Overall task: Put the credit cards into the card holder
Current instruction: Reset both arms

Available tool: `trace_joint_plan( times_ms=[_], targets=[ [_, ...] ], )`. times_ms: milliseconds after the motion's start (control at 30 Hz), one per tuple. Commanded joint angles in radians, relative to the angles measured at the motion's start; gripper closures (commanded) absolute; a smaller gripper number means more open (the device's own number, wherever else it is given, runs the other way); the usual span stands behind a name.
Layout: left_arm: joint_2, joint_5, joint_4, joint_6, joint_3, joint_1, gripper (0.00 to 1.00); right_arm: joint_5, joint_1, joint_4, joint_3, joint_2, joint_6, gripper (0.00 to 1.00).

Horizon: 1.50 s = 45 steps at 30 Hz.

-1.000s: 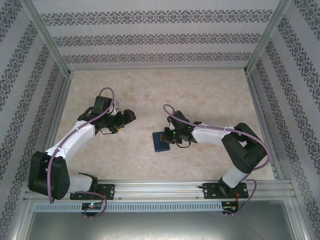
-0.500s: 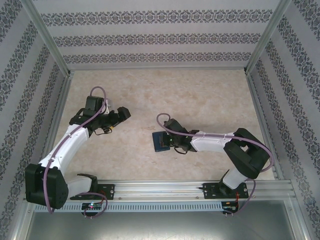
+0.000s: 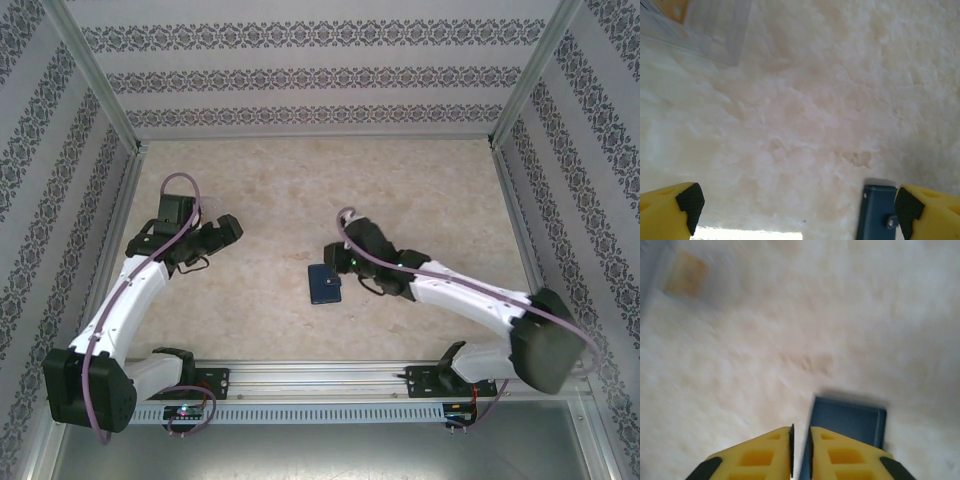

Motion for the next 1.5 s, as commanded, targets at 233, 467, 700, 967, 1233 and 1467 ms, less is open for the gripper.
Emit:
trace_joint_plan(
  times_ms=[233,467,700,967,1233,1467],
  targets=[
    [-0.165,-0.142,0.111,0.221,-0.073,0.009,0.0,0.281,-0.149,-0.06,-0.14,-0.495,-0.261,0.17],
    [-0.314,-0.2,0.479,0.571,-0.343,0.002,0.0,0.423,-0.252,0.133,-0.353,-0.689,-0.586,0.02],
    [-0.286,-0.244,0.805,0.609,-0.538,0.01,0.01,0.403,-0.365,0.285,-0.468,-0.651,-0.704,0.02],
    [-0.001,-0.223,1.116,0.6,-0.596,0.085,0.01,0.244,-0.62,0.7,-0.709,-0.483,-0.72,0.02],
    [0.182,-0.107,1.353,0.596,-0.586,0.131,0.01,0.137,-0.69,0.809,-0.656,-0.25,-0.689,0.02],
    [0.43,-0.079,1.54,0.558,-0.542,0.163,0.01,0.064,-0.734,1.015,-0.568,0.024,-0.637,0.02]
  ],
)
